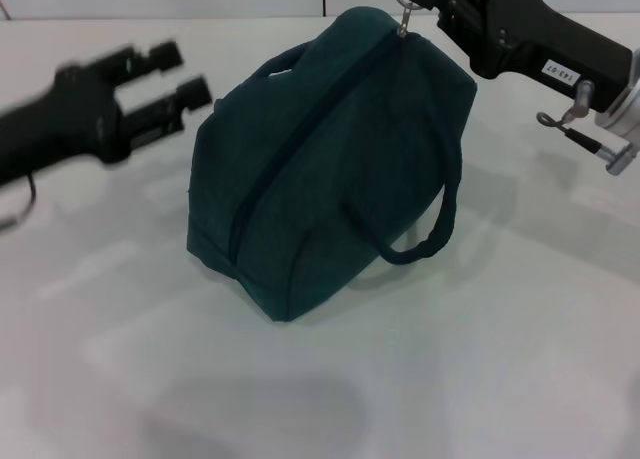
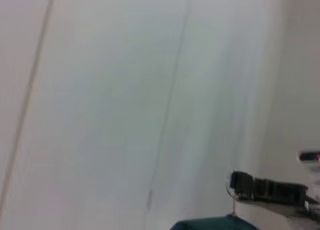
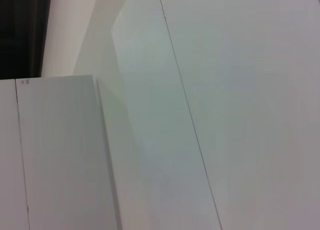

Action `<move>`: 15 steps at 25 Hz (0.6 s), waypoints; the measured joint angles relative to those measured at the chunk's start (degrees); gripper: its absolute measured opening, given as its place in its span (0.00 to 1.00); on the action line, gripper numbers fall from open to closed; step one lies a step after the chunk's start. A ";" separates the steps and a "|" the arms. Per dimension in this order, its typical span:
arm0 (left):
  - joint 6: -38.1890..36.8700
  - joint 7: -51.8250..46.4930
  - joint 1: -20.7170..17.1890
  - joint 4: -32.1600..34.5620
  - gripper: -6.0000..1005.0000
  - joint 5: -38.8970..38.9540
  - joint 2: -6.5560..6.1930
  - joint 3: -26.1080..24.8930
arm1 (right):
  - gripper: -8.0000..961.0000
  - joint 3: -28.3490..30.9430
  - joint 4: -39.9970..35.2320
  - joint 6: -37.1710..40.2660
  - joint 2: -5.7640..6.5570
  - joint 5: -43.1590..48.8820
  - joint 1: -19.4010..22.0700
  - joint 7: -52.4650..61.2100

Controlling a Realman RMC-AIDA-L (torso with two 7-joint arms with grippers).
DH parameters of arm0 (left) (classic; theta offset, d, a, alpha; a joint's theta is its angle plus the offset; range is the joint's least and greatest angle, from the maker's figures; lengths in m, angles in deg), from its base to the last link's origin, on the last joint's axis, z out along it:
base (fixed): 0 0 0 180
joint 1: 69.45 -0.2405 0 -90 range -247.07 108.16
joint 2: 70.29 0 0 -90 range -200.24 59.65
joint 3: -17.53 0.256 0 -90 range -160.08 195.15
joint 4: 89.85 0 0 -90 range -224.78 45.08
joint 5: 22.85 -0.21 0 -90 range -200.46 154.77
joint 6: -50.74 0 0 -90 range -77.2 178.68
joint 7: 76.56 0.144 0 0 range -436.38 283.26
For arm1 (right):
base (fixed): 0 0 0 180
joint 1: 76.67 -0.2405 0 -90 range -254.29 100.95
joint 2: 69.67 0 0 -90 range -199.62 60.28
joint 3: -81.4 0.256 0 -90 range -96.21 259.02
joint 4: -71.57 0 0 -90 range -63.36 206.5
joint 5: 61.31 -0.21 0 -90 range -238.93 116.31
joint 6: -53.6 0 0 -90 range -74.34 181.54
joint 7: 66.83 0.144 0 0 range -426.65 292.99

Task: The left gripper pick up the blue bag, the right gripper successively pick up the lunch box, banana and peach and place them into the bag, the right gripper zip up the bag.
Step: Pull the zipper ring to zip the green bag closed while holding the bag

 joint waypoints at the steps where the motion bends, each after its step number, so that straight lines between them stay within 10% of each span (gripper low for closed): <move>1: 0.02 -7.38 2.07 8.44 0.37 -3.01 0.16 0.61 | 0.02 0.01 0.00 -0.09 0.00 0.00 -0.04 0.01; 9: 3.33 -41.84 8.78 43.54 0.74 -15.26 0.13 13.71 | 0.02 0.21 -0.08 -1.11 0.01 -1.28 -0.15 0.00; 15: 6.38 -72.30 11.48 64.98 0.87 -33.30 0.20 34.83 | 0.02 0.17 -0.19 -1.50 0.01 -1.33 -0.60 0.00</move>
